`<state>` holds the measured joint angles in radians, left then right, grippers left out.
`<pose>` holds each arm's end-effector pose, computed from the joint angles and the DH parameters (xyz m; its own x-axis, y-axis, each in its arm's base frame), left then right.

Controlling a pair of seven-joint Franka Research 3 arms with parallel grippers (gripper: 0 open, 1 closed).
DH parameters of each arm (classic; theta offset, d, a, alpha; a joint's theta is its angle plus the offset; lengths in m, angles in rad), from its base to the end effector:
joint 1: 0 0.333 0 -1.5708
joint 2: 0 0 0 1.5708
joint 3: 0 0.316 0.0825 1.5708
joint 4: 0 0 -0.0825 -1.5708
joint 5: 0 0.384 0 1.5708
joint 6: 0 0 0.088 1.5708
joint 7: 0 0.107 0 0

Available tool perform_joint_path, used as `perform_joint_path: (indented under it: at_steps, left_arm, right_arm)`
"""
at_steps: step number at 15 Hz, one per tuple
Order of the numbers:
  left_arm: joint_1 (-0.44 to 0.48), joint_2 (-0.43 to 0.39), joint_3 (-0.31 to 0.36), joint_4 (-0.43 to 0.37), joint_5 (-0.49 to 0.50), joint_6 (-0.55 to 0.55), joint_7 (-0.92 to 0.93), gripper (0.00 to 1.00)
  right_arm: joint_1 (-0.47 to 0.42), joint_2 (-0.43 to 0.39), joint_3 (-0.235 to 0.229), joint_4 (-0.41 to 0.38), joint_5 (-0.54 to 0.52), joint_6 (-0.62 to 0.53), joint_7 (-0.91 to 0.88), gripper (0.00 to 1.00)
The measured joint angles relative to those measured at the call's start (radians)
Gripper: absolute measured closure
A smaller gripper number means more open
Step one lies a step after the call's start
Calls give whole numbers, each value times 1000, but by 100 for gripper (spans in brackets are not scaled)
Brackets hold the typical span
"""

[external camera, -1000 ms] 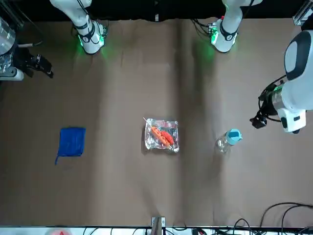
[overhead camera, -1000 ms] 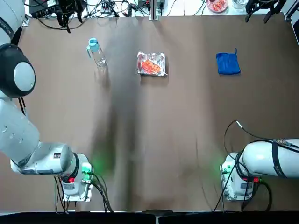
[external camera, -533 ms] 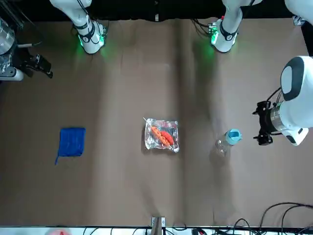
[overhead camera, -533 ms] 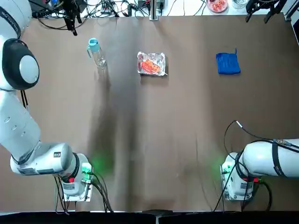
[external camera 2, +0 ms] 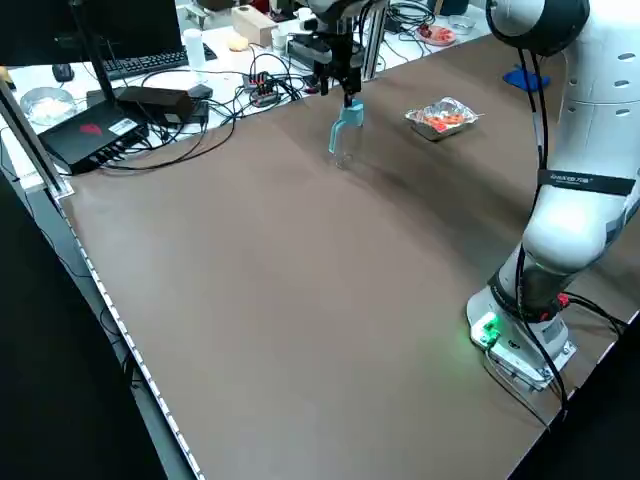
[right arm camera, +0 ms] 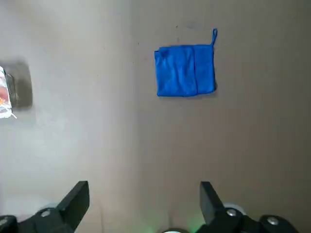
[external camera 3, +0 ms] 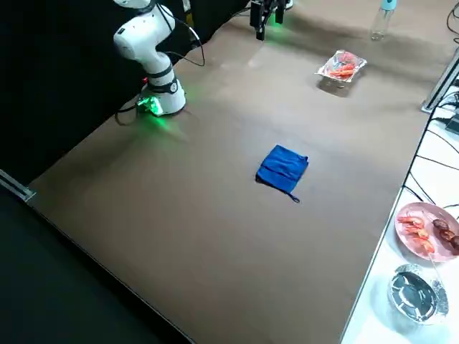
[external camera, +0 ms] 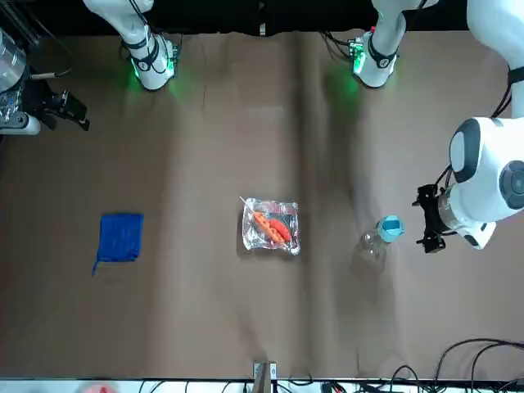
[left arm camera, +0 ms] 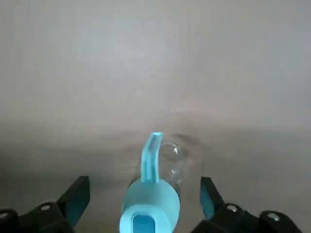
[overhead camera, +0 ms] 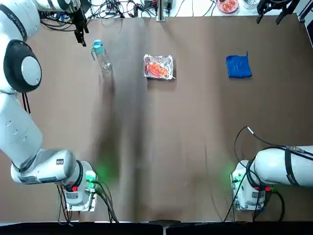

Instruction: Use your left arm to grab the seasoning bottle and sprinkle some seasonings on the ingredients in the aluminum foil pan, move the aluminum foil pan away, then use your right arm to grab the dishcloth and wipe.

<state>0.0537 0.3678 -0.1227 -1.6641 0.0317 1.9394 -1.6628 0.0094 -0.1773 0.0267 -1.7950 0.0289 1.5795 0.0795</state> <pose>0.6479 -0.0349 0.3881 -0.0167 0.9998 -0.0073 0.9958 0.0160 -0.0905 0.4963 0.0221 0.6127 0.9982 -0.0442 -0.0401 -0.0451 -0.9988 -0.0211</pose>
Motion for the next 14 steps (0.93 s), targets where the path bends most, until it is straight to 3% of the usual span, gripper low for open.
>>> perform_joint_path:
  at_steps: [9, 14]
  left_arm:
    - [33, 95, 0, -94, 43, 248, -21, 0]
    - [3, 118, -2, -117, 43, 269, -25, 0]
  right_arm:
    - [6, 0, 1, 0, 0, -1, -20, 0]
    - [6, 0, -3, 0, 0, -1, -20, 0]
